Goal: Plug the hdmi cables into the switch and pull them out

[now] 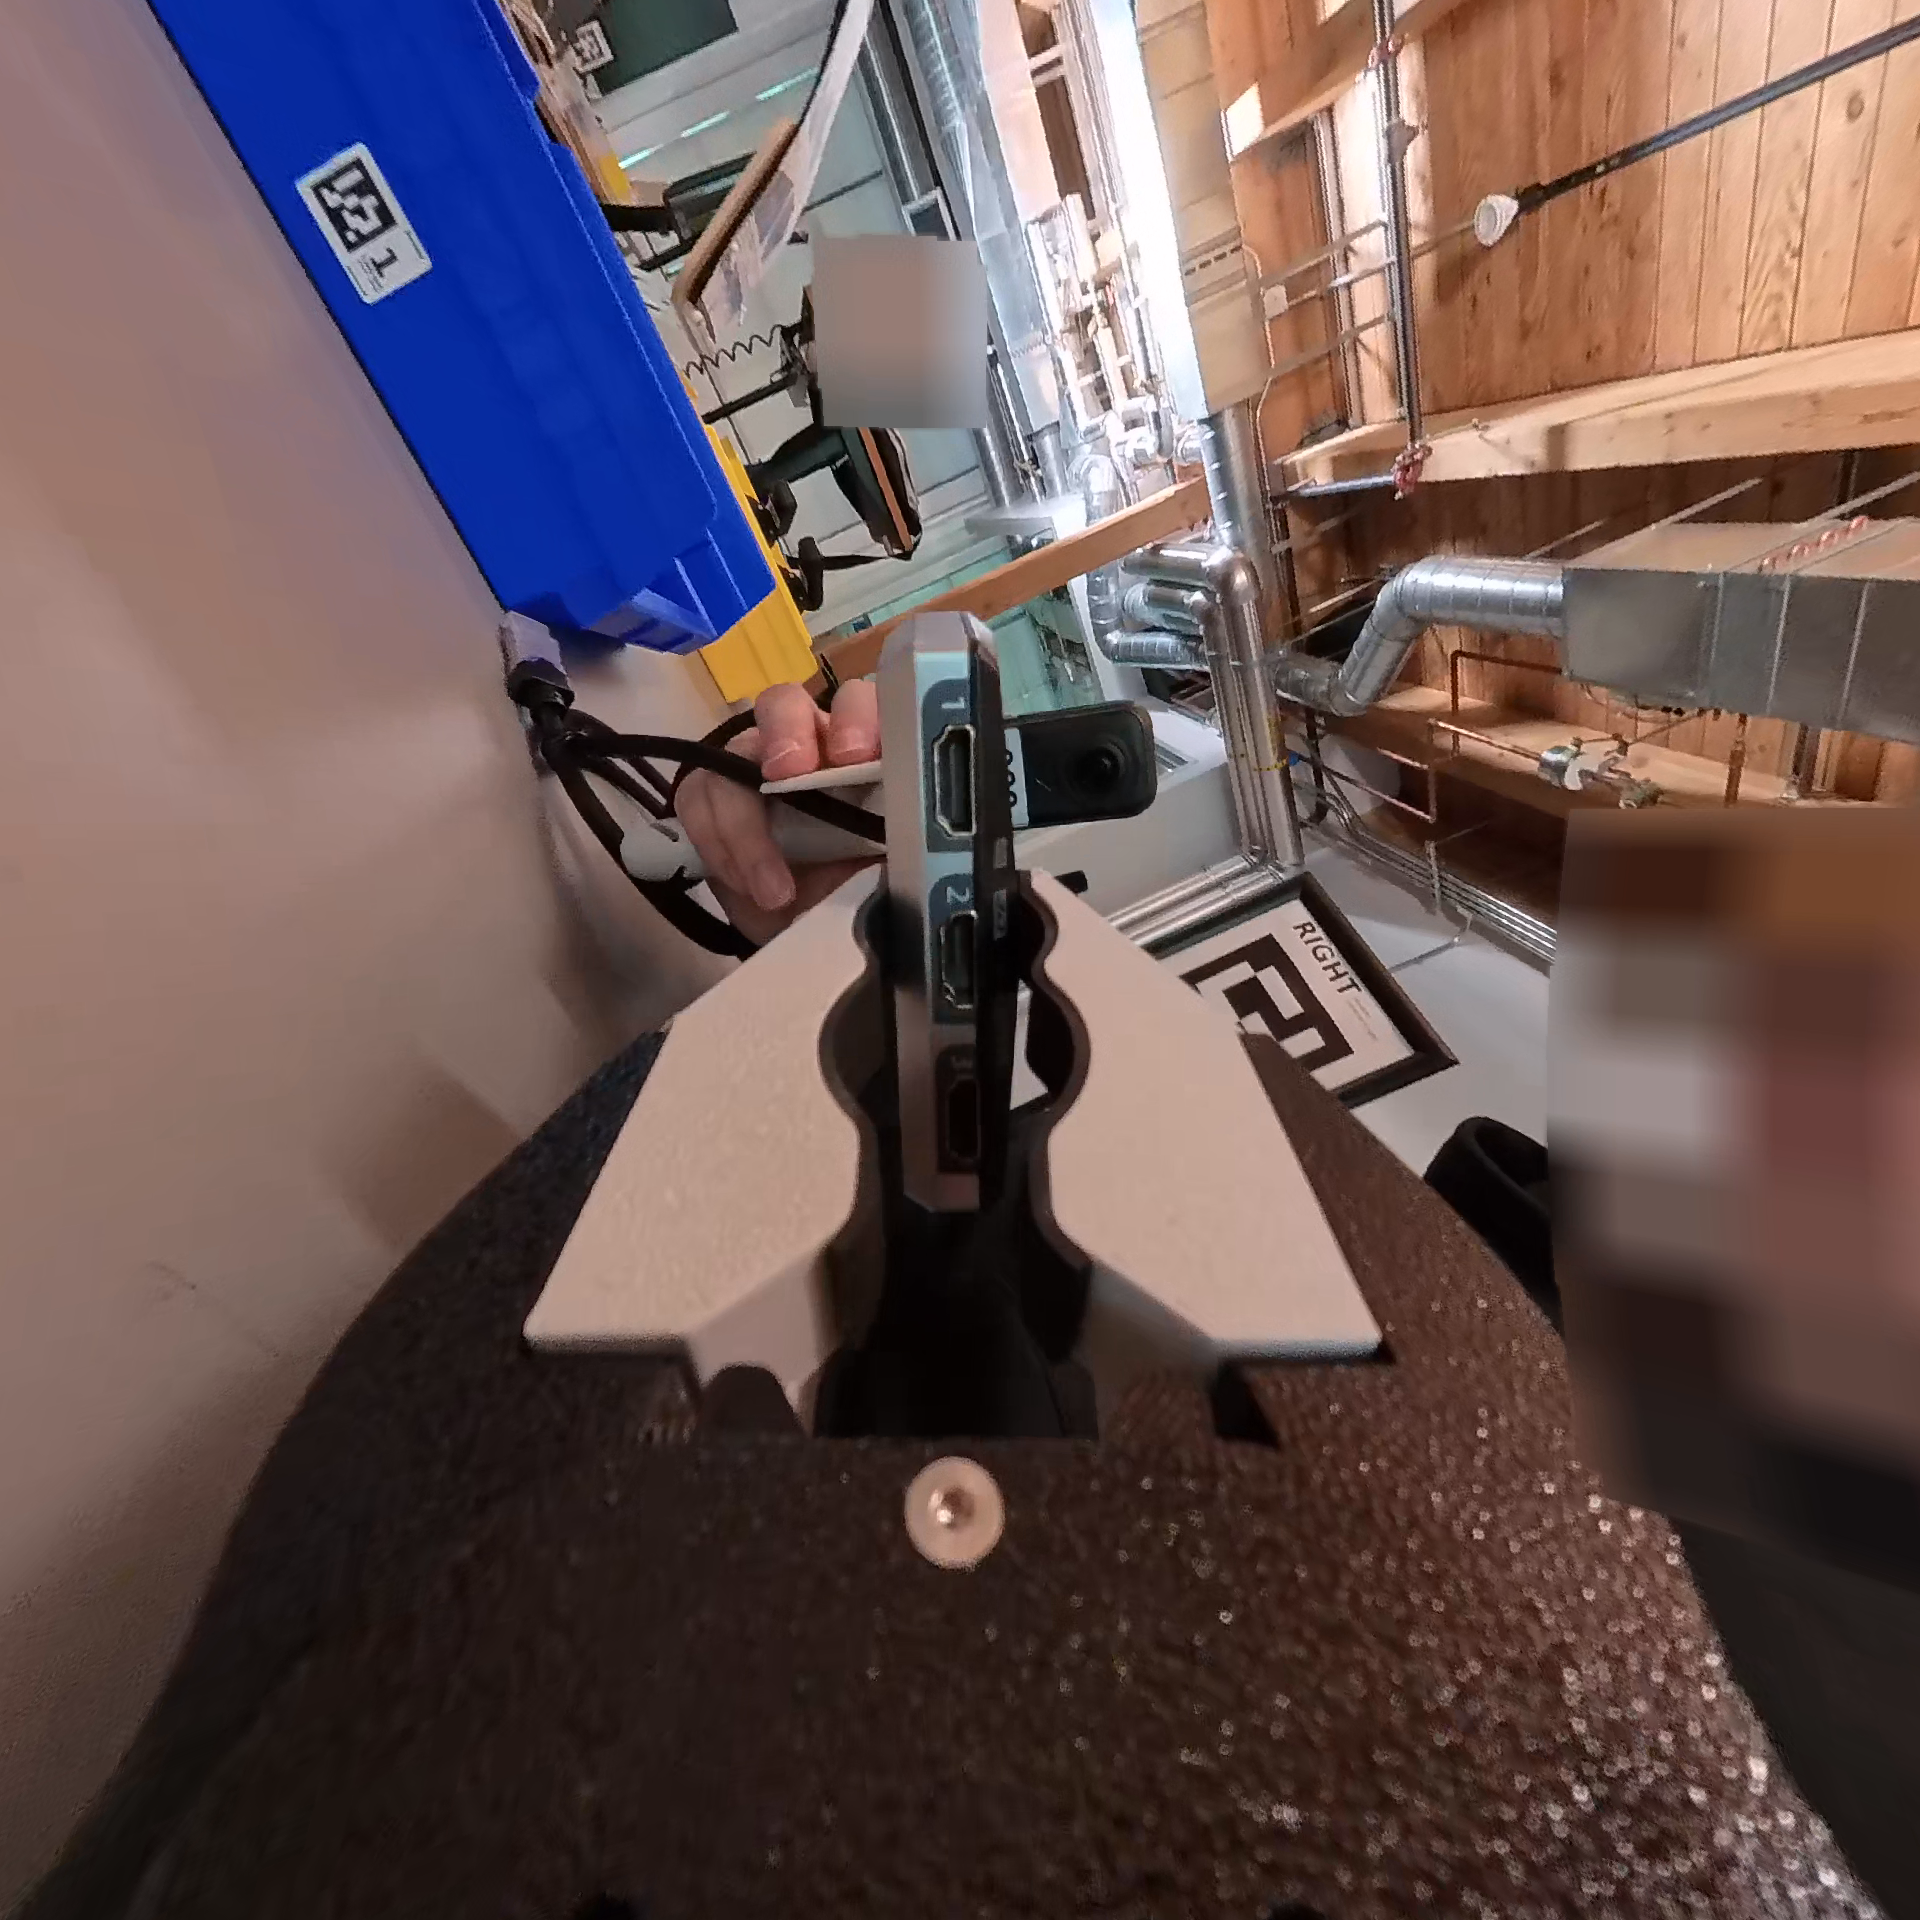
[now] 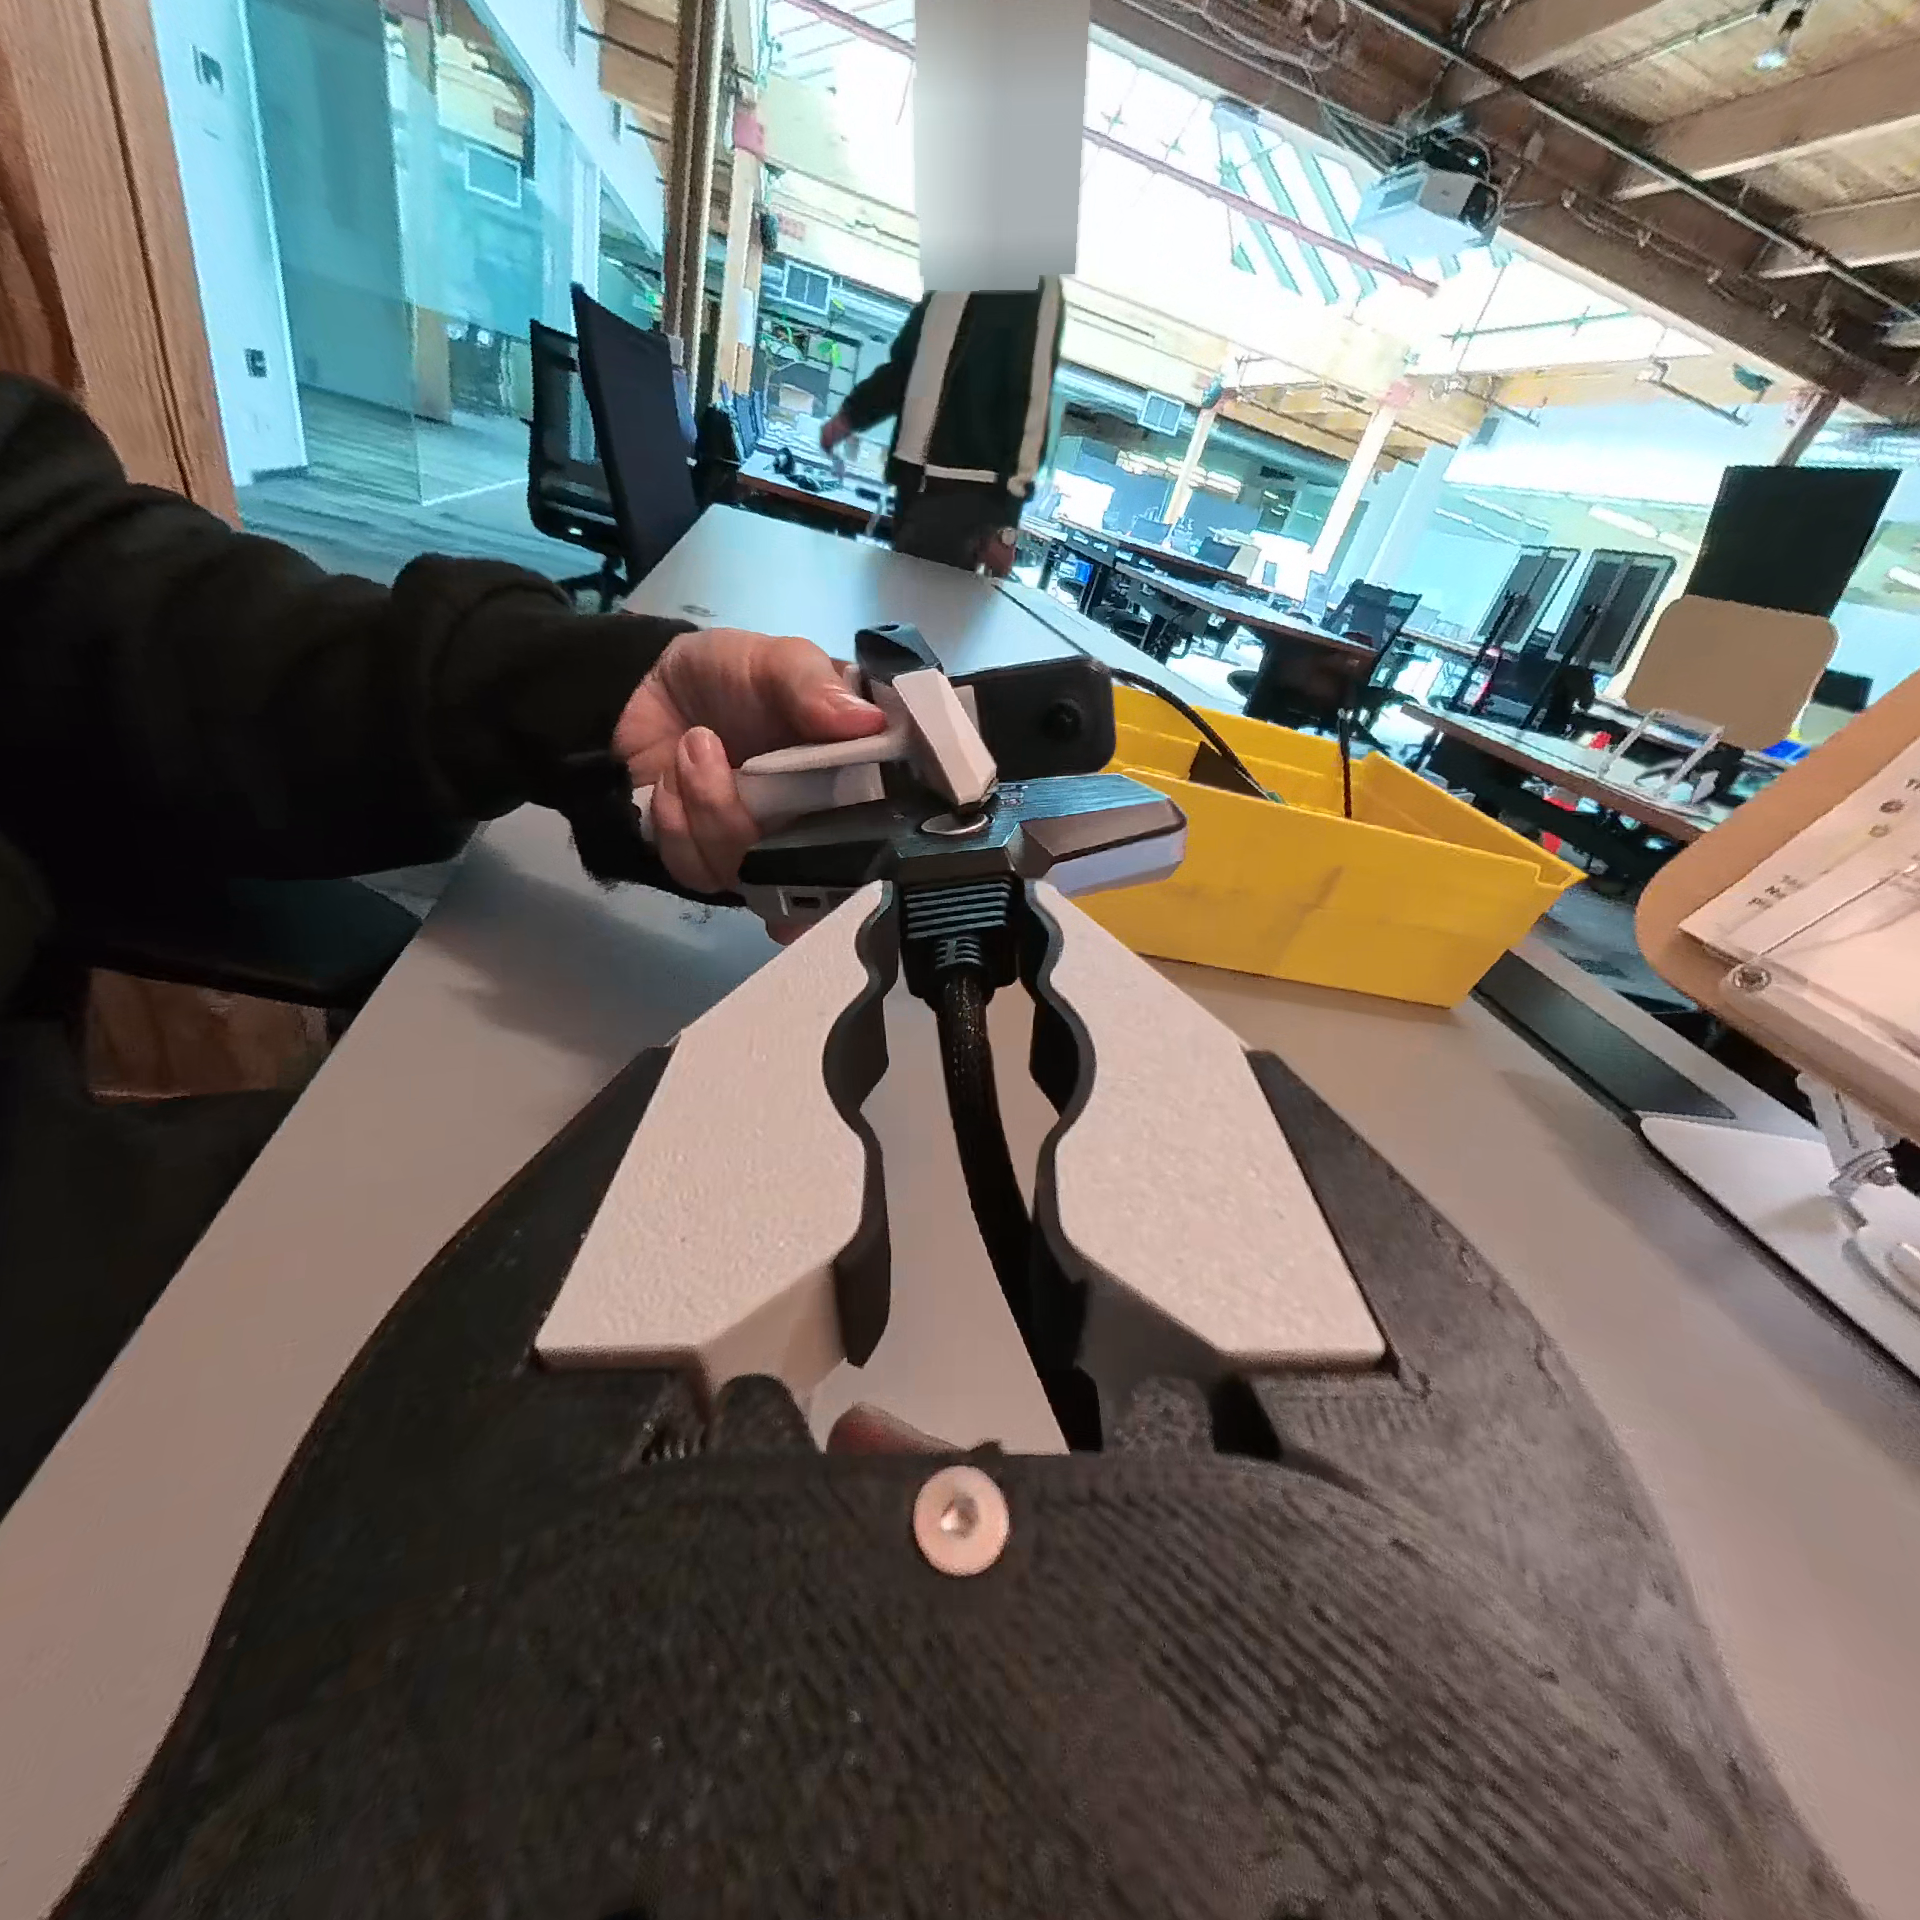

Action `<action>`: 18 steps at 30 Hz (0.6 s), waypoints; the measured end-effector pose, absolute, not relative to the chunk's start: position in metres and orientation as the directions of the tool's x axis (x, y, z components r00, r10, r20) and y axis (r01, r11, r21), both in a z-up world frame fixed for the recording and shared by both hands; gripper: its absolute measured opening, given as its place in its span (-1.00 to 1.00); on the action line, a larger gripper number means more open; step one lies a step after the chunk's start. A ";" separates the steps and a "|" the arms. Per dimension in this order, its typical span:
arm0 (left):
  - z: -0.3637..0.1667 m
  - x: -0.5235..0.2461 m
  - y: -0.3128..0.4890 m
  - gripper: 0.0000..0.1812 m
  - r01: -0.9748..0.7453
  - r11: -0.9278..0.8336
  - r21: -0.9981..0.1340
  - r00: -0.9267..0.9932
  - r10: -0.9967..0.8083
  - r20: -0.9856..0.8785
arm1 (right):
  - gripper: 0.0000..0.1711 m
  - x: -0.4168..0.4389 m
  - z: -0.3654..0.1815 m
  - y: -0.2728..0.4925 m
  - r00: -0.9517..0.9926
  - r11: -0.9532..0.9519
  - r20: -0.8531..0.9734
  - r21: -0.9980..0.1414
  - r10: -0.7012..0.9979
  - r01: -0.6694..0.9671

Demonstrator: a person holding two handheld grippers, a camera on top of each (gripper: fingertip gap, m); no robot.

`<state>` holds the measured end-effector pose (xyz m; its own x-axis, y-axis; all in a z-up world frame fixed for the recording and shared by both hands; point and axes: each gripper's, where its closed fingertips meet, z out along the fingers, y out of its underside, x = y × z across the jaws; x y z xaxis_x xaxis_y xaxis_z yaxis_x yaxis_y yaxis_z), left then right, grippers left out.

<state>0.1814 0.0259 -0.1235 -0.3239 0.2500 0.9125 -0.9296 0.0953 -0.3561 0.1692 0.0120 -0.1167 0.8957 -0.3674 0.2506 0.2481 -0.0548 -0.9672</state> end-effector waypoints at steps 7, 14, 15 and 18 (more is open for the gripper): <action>-0.128 0.186 0.024 -0.80 -0.934 0.072 -0.350 -0.327 0.223 0.918 | -0.76 0.172 -0.123 0.010 0.881 -0.029 0.273 -0.958 -0.387 0.285; -0.127 0.189 0.017 -0.79 -0.946 0.050 -0.320 -0.300 0.237 0.924 | -0.76 0.173 -0.124 0.004 0.864 -0.027 0.294 -0.950 -0.408 0.311; -0.128 0.189 0.016 -0.79 -0.947 0.049 -0.316 -0.296 0.240 0.924 | -0.76 0.173 -0.125 0.003 0.865 -0.029 0.294 -0.950 -0.407 0.310; -0.127 0.189 0.014 -0.79 -0.951 0.039 -0.307 -0.289 0.243 0.926 | -0.76 0.173 -0.124 0.001 0.859 -0.014 0.296 -0.947 -0.418 0.320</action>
